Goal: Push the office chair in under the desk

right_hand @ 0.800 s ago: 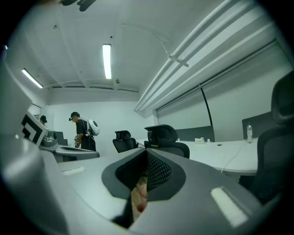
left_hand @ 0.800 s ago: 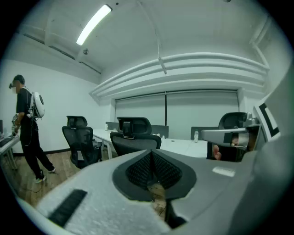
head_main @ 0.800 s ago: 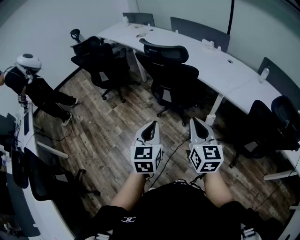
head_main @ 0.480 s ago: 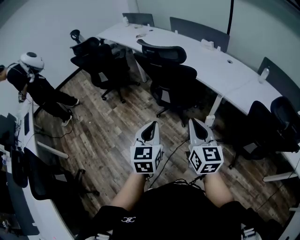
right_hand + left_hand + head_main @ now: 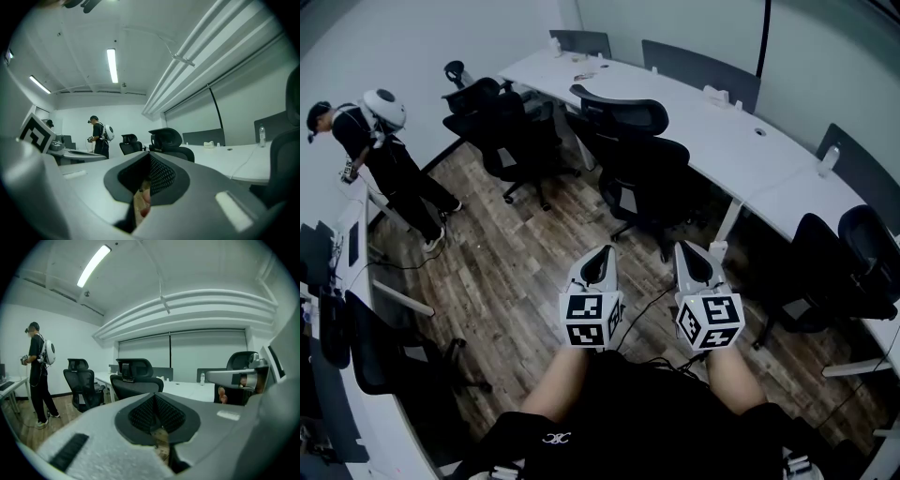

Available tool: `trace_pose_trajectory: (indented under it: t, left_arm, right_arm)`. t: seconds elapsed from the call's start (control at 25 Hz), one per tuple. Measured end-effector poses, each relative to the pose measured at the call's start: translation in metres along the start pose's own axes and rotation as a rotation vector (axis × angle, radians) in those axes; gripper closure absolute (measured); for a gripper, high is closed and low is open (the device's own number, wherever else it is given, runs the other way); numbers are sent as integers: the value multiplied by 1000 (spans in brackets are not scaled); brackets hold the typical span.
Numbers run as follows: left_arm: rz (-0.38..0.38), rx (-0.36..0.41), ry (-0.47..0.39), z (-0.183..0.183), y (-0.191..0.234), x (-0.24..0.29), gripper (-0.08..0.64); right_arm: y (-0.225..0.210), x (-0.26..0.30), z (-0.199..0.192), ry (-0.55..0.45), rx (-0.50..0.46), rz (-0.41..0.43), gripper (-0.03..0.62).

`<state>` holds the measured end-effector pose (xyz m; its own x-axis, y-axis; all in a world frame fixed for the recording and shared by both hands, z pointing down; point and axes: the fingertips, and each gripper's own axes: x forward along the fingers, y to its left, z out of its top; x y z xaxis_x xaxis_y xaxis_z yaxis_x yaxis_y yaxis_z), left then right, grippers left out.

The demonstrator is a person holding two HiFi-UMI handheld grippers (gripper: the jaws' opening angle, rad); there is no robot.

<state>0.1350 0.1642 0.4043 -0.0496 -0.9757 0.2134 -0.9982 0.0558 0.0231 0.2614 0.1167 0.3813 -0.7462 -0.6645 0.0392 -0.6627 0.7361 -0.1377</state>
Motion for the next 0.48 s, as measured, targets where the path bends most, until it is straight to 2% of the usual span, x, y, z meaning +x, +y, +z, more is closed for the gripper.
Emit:
trace_pose_trajectory:
  t: [0.28,0.48]
  left_arm:
    - [16,11,-25,13,9,10,552]
    - [18,14,-26,9,19,23,552]
  right_arm:
    - [-5,11,6,-9,-6,0,584]
    - [-7,28,-2,-2,-12,4,584]
